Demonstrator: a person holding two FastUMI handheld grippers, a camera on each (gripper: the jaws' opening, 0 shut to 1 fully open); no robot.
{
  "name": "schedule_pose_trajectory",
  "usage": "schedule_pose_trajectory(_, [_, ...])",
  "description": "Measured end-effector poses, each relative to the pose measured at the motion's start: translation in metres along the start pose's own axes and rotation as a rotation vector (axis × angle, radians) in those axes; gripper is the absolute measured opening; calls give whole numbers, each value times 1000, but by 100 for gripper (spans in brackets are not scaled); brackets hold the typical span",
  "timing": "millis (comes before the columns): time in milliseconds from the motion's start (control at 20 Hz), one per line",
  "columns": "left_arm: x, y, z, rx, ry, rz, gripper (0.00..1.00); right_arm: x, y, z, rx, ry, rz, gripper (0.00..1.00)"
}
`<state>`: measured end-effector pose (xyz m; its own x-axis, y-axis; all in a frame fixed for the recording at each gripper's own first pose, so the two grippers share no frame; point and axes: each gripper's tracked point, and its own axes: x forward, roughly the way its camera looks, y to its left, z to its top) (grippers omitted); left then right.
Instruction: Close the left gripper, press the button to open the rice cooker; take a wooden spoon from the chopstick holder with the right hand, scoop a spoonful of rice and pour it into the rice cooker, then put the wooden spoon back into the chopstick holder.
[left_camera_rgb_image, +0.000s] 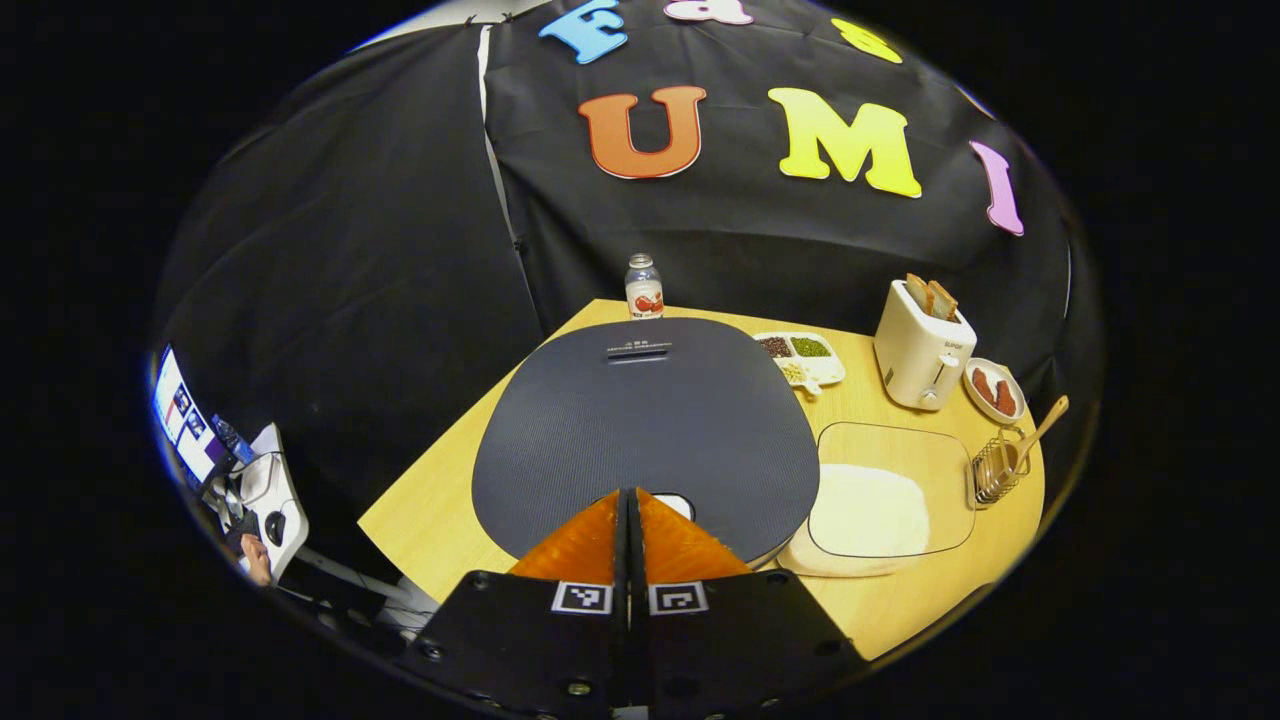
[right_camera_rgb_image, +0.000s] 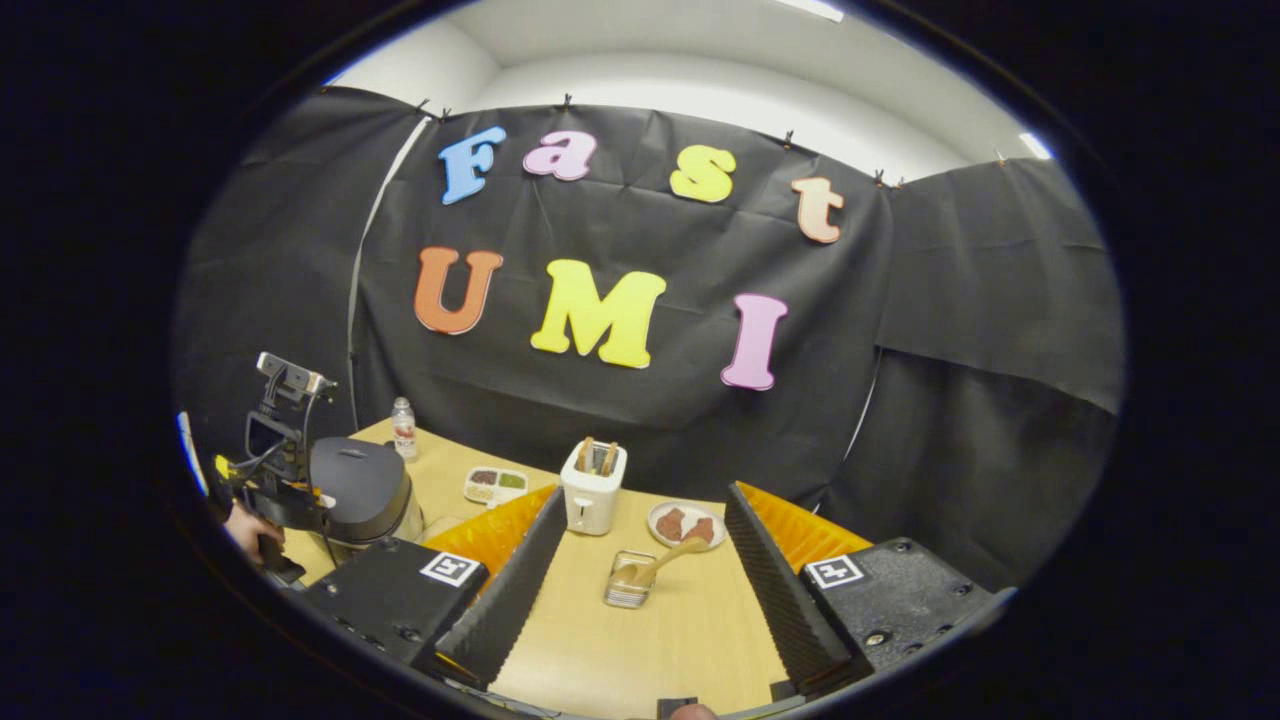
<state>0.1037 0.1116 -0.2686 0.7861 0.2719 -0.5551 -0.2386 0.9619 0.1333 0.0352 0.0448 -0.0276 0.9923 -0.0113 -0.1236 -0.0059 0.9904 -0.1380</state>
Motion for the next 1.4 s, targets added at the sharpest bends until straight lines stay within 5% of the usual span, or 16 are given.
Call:
schedule_pose_trajectory(200, [-33,13,83,67,-363,75,0,-5,-11,8,20,-49,-18,100])
schedule_pose_trajectory(300, [-59,1,116,46,-469,35,0,-8,-17,12,31,-79,-37,100])
schedule_pose_trajectory(1050, [-195,0,171,-101,-631,-167,6,-12,-24,5,67,-94,-46,100])
schedule_pose_trajectory(1150, [-204,-4,169,-99,-638,-208,41,-13,-24,5,64,-96,-45,100])
schedule_pose_trajectory(1200, [-206,-8,164,-94,-634,-226,43,-12,-23,6,65,-100,-45,100])
schedule_pose_trajectory(1400, [-206,6,160,-32,-649,-167,97,-8,-20,3,89,-102,-37,100])
